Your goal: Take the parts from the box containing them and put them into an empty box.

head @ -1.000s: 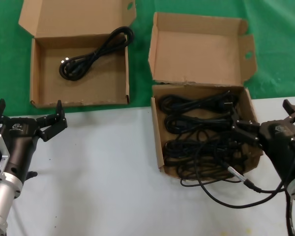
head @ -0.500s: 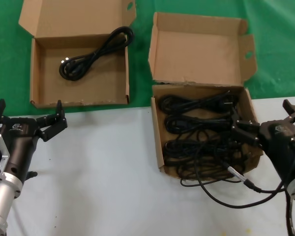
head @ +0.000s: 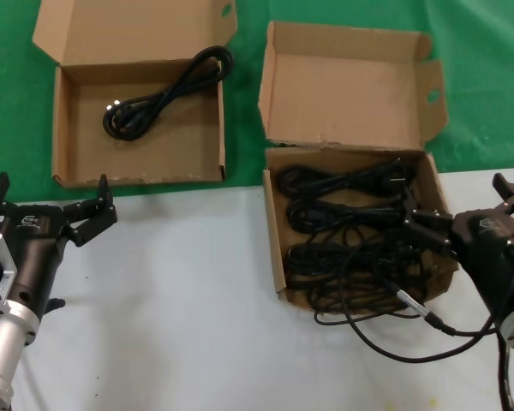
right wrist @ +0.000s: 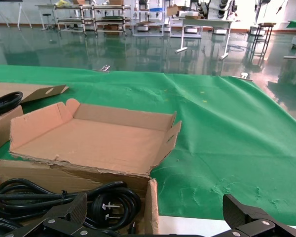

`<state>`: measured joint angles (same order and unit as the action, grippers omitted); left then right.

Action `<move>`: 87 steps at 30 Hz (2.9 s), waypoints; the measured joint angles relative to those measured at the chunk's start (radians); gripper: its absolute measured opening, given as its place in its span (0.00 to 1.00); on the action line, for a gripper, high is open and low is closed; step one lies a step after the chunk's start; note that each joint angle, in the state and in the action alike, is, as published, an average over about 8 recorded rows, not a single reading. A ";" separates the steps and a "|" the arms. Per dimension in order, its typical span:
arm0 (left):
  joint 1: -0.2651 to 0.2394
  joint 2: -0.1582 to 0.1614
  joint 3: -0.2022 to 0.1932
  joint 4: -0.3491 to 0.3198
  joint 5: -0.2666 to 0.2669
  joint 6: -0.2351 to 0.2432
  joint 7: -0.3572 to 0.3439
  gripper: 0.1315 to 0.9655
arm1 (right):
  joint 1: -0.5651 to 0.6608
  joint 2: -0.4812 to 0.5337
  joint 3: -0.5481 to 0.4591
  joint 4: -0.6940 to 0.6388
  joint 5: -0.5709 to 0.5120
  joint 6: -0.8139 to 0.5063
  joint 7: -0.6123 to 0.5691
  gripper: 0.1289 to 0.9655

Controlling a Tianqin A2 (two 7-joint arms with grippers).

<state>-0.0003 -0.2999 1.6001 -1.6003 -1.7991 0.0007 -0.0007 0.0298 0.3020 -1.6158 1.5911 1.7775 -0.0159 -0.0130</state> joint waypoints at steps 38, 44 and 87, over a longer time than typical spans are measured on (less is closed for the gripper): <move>0.000 0.000 0.000 0.000 0.000 0.000 0.000 1.00 | 0.000 0.000 0.000 0.000 0.000 0.000 0.000 1.00; 0.000 0.000 0.000 0.000 0.000 0.000 0.000 1.00 | 0.000 0.000 0.000 0.000 0.000 0.000 0.000 1.00; 0.000 0.000 0.000 0.000 0.000 0.000 0.000 1.00 | 0.000 0.000 0.000 0.000 0.000 0.000 0.000 1.00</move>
<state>-0.0003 -0.2999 1.6001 -1.6003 -1.7991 0.0007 -0.0007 0.0298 0.3020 -1.6158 1.5911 1.7775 -0.0159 -0.0130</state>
